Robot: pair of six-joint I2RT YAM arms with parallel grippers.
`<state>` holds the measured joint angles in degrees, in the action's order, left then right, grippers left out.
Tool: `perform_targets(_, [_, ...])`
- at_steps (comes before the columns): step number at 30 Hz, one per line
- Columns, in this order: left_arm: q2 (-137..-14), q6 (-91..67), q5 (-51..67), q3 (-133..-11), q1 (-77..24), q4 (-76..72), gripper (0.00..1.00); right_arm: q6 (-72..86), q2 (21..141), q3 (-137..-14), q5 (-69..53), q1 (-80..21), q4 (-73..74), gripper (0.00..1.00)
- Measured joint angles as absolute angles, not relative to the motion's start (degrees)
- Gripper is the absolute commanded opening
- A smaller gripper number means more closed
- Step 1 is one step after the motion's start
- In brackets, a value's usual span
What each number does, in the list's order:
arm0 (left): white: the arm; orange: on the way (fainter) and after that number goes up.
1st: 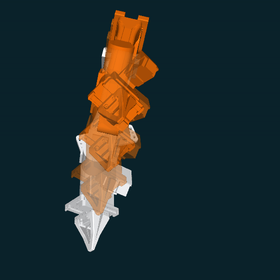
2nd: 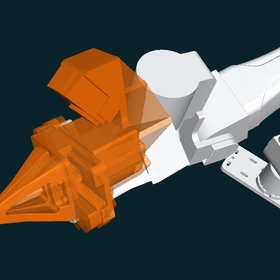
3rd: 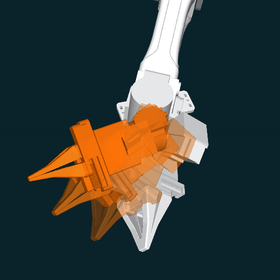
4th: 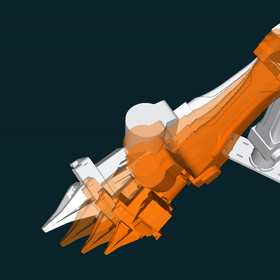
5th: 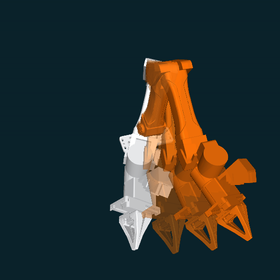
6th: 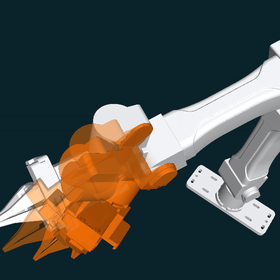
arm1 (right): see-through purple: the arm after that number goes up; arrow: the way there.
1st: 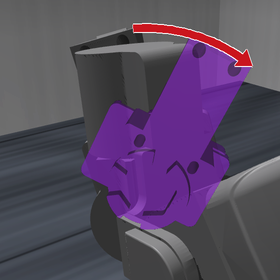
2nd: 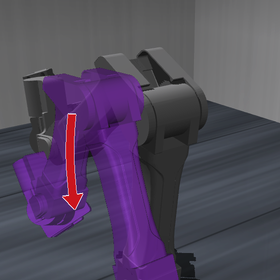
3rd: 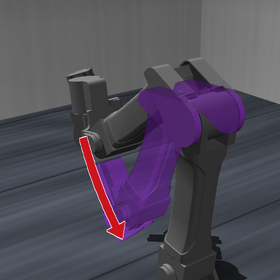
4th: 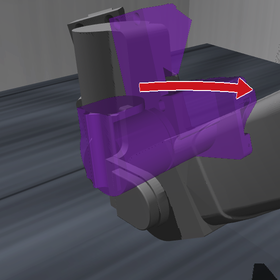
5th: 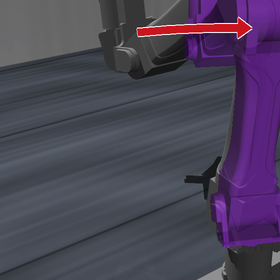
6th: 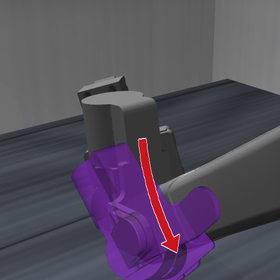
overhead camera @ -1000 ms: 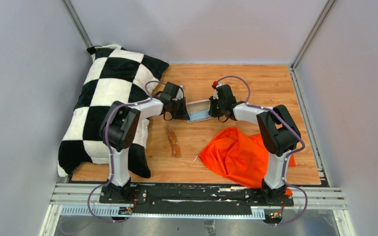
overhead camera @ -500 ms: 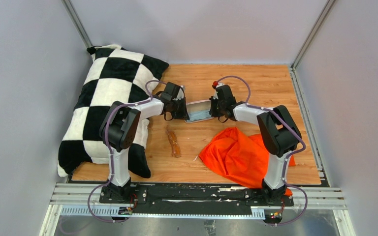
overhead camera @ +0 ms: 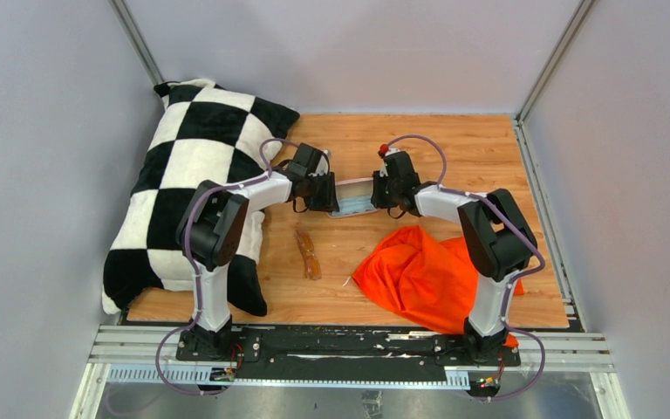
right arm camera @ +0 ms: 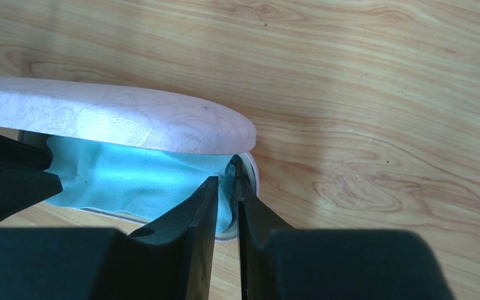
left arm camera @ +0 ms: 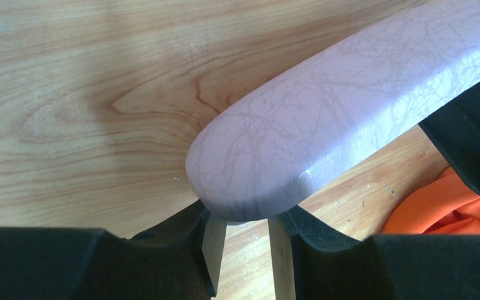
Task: Organize the sunglasses
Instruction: Place the glasses cleaning cloth in the sunglasses case.
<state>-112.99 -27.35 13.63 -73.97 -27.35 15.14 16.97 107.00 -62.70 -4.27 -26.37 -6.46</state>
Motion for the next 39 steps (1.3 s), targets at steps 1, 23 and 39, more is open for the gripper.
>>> perform_targets(1, [-112.8,-27.2,13.4,-74.0,-27.4,15.4,0.37,17.0,106.7,-62.4,-4.3,-26.4,-6.4,0.23])
perform_targets(23, [-106.2,-25.0,8.6,-70.6,-27.3,22.3,0.38,16.6,96.0,-60.1,-0.9,-26.0,-0.3,0.41])
perform_targets(39, [-93.0,-26.2,1.5,-63.1,-27.3,24.2,0.4,18.7,83.7,-49.1,-5.6,-33.6,0.5,0.5])
